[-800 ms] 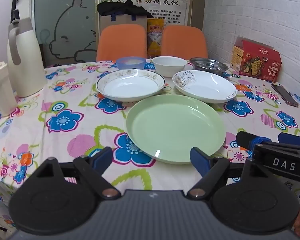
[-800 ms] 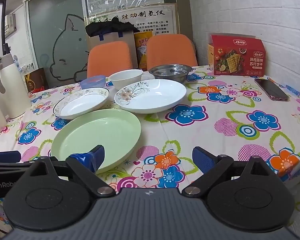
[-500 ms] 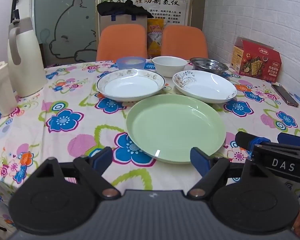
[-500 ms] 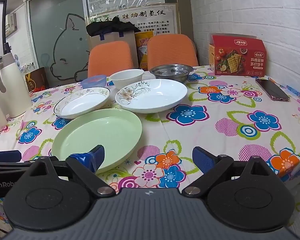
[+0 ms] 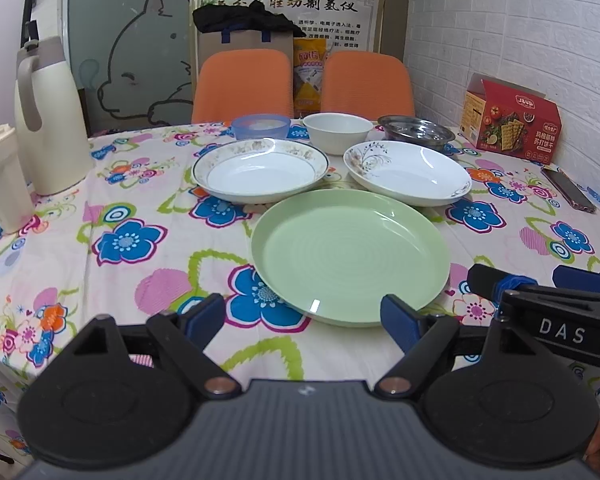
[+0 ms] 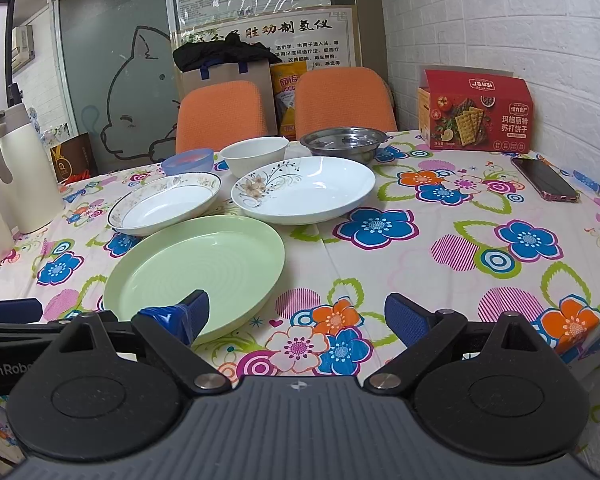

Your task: Organize plates and bowls

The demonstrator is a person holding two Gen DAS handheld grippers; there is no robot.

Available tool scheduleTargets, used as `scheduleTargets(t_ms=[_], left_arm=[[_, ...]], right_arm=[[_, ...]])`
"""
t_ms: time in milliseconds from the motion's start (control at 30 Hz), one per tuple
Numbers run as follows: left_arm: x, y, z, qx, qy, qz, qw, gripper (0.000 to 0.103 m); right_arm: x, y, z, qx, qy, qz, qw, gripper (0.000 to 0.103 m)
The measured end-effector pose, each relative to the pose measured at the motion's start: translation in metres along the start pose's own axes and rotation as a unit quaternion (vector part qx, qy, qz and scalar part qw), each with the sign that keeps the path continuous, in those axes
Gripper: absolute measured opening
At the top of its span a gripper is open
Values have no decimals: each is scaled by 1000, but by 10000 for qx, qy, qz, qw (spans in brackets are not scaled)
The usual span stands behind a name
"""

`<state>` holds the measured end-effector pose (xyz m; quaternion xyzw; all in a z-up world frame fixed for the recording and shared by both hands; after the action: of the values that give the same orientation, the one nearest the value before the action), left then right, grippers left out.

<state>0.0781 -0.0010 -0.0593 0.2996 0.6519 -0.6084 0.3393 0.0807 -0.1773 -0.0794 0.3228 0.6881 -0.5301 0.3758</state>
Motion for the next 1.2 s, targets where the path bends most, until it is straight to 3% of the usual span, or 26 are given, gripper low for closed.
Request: scheduleTargets(t_ms=[1200], left_arm=[[0, 0, -3, -5, -49, -7, 10000, 83]], right_arm=[[3, 5, -5, -21, -70, -79, 9999, 82]])
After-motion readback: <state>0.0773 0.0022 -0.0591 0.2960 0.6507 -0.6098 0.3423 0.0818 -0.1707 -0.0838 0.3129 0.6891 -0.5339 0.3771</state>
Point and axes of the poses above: each gripper's, at about its wrist camera, not at the fingertips, and y roughly the way its jaws point, z to its right, x to its underside, the point moved 10 cm from there along y, roughly the way its jaws point, and after that the axes turned 5 degrees about -x, right-handed, at the moved point
